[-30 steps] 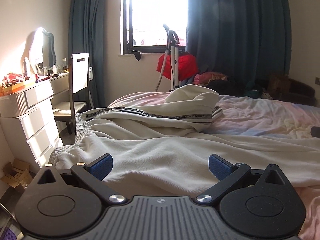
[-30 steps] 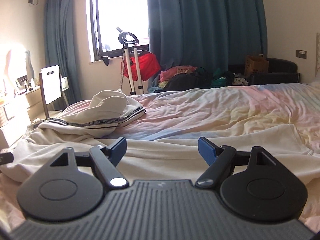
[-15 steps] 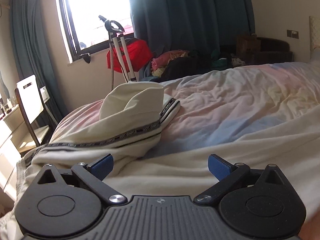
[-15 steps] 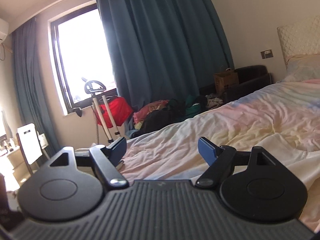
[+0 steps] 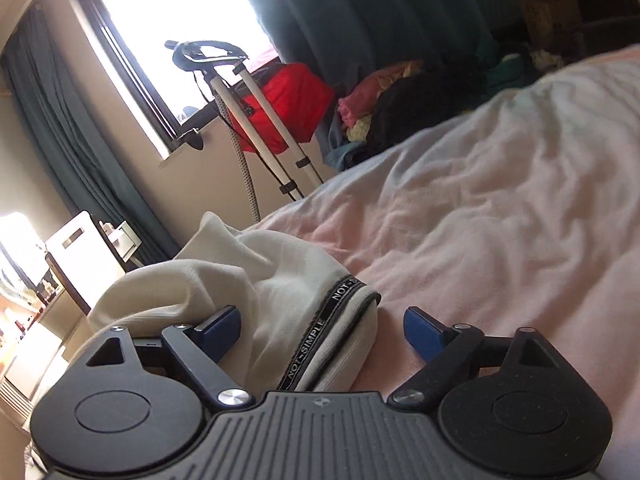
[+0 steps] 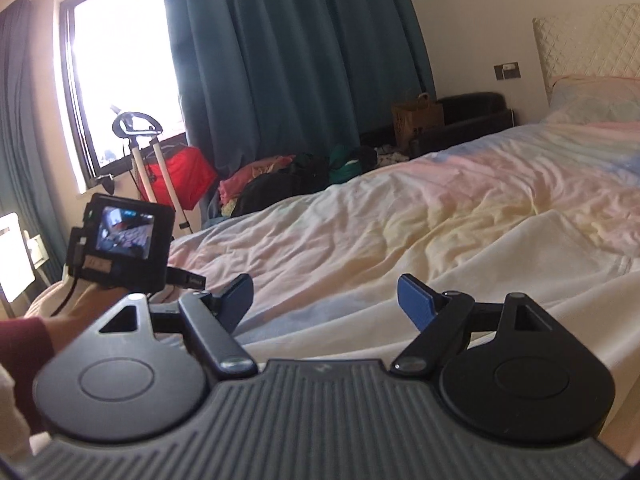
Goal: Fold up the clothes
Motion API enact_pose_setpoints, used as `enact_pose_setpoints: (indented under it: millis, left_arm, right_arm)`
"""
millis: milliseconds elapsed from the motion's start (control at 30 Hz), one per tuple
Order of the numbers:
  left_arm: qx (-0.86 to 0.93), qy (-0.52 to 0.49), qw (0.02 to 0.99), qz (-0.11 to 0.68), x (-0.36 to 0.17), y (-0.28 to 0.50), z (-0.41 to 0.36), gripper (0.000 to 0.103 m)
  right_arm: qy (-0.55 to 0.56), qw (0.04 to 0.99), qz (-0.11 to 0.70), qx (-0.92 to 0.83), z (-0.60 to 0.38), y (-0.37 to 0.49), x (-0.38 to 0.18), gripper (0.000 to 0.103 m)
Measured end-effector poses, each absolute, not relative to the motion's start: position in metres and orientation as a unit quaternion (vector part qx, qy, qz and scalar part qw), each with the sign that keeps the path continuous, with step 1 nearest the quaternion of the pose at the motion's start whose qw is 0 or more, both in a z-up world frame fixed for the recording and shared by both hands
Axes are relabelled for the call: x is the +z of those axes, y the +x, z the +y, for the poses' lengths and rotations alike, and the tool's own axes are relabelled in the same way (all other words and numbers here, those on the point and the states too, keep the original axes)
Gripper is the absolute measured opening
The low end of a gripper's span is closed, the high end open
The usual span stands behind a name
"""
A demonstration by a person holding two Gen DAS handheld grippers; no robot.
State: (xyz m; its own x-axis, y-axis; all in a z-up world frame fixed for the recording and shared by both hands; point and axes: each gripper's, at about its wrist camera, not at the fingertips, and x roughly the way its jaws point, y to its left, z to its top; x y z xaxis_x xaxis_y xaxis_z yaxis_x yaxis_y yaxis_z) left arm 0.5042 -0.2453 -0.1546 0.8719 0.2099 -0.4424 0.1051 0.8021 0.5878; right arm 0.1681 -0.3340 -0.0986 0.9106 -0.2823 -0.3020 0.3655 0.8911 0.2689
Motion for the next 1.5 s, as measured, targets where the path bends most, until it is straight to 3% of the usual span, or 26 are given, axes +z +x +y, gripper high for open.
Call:
enact_pose_setpoints:
  millis: [33, 67, 100, 233, 333, 600, 767, 833, 967, 1000, 1133, 1500]
  left_arm:
    - [0.026, 0.34, 0.907, 0.247, -0.164, 0.509, -0.251, 0.066]
    - [0.019, 0.361, 0.902, 0.235, -0.171, 0.511, -0.255, 0.059]
    - [0.017, 0.367, 0.9, 0.234, -0.174, 0.514, -0.257, 0.041]
    - [0.015, 0.332, 0.912, 0.241, -0.163, 0.521, -0.253, 0.02]
    - [0.002, 0.282, 0.931, 0.231, -0.13, 0.511, -0.242, 0.012]
    - [-0.177, 0.111, 0.971, 0.116, 0.009, 0.403, -0.25, 0.009]
    - [-0.235, 0.045, 0.962, 0.129, 0.012, 0.361, -0.272, 0.016]
    - [-0.224, 0.034, 0.961, 0.16, -0.005, 0.36, -0.276, 0.039]
    - [-0.211, -0.007, 0.955, 0.21, -0.02, 0.349, -0.25, 0.053]
    - [-0.206, -0.018, 0.954, 0.218, -0.021, 0.345, -0.239, 0.062]
    - [-0.187, -0.013, 0.959, 0.214, -0.017, 0.295, -0.173, 0.077]
    - [-0.095, 0.003, 0.97, 0.224, -0.013, 0.128, -0.007, 0.086]
  right_arm:
    - [0.164, 0.963, 0.132, -0.167, -0.334, 0.172, -0.102, 0.082]
    - [0.163, 0.964, 0.131, -0.165, -0.334, 0.174, -0.104, 0.081]
    - [0.161, 0.964, 0.129, -0.166, -0.334, 0.176, -0.105, 0.081]
    - [0.176, 0.958, 0.138, -0.18, -0.34, 0.18, -0.109, 0.081]
    - [0.177, 0.957, 0.132, -0.189, -0.342, 0.176, -0.107, 0.081]
    - [0.159, 0.961, 0.112, -0.199, -0.341, 0.16, -0.092, 0.081]
    - [0.16, 0.957, 0.098, -0.222, -0.348, 0.149, -0.084, 0.081]
    - [0.161, 0.956, 0.095, -0.227, -0.351, 0.146, -0.085, 0.081]
    - [0.174, 0.951, 0.105, -0.231, -0.358, 0.145, -0.091, 0.081]
    - [0.18, 0.951, 0.108, -0.229, -0.36, 0.145, -0.092, 0.081]
    - [0.188, 0.95, 0.112, -0.221, -0.361, 0.147, -0.095, 0.081]
    - [0.179, 0.959, 0.144, -0.164, -0.341, 0.139, -0.092, 0.081]
